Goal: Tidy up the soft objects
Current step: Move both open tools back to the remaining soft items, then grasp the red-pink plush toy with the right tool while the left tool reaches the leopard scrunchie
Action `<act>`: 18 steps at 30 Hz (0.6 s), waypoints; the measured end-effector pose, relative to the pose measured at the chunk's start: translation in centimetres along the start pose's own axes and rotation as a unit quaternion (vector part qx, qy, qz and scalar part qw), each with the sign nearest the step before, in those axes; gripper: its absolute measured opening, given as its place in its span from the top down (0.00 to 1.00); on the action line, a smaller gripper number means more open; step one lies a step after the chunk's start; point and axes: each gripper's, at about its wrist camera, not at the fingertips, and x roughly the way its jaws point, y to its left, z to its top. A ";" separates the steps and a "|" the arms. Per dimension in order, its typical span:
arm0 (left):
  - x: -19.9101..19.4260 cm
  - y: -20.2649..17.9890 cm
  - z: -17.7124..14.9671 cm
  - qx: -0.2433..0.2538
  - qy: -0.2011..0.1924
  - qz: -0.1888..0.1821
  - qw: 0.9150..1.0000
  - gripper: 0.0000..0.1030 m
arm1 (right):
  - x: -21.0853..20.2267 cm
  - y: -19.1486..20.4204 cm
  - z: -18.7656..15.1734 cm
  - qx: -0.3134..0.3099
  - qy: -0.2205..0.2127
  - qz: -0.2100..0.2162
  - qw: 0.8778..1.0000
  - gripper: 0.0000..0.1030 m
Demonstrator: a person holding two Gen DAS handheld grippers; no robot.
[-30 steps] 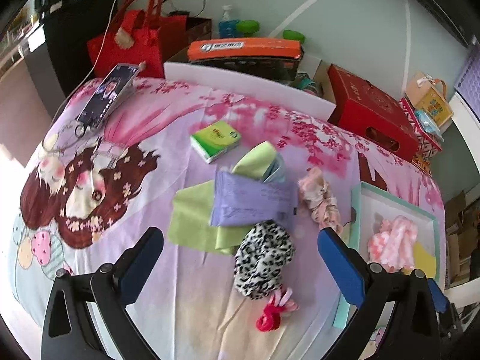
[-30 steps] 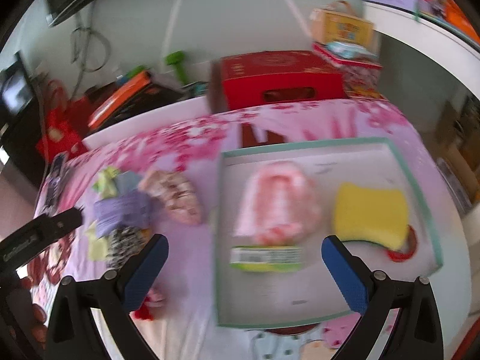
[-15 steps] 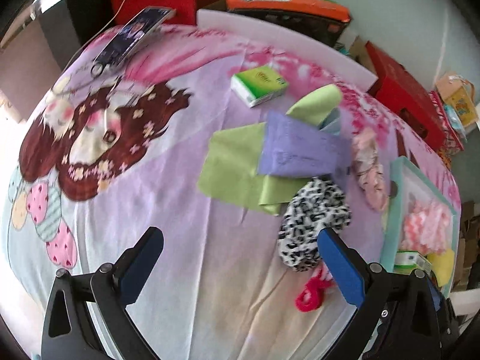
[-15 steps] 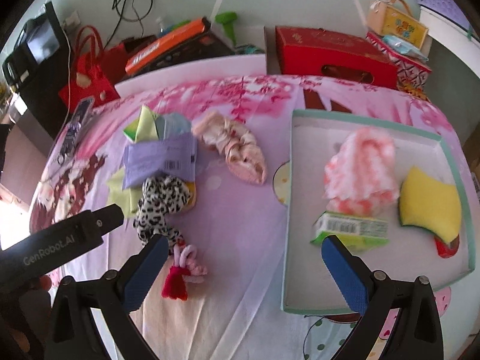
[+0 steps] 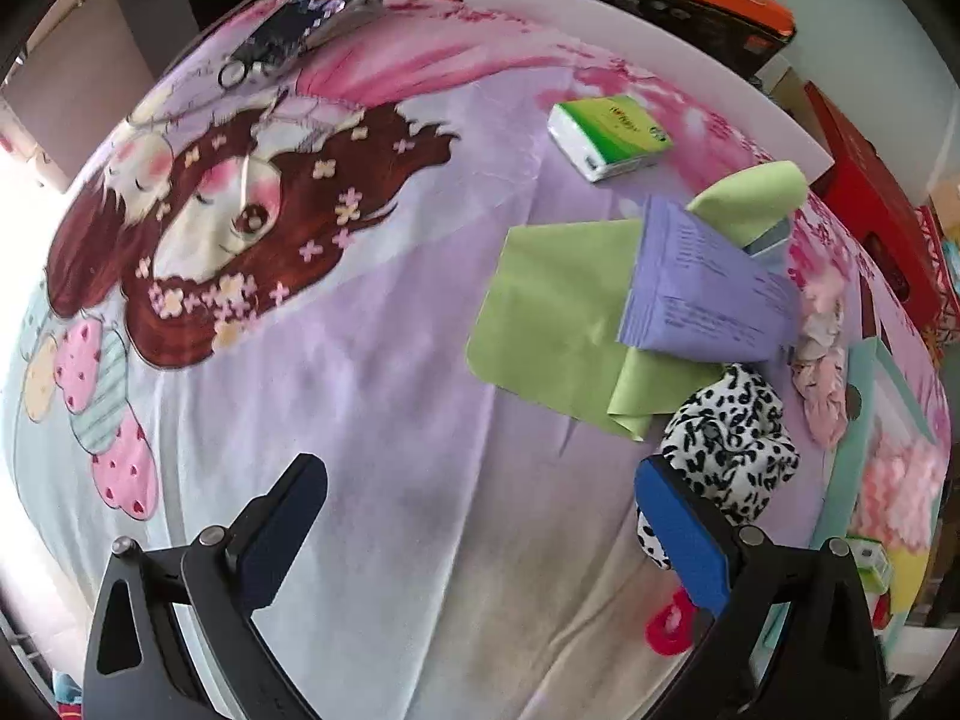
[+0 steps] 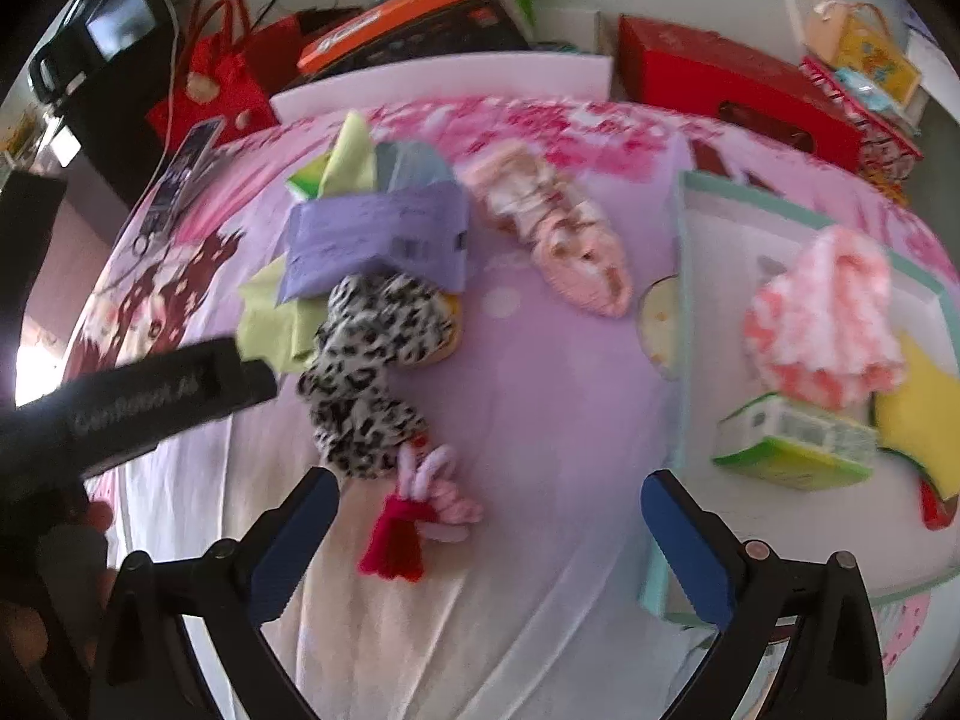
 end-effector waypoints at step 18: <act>-0.4 0.4 0.3 -0.020 0.003 -0.023 1.000 0.01 | 2.9 0.6 -0.6 -0.018 0.048 -0.002 0.999 0.23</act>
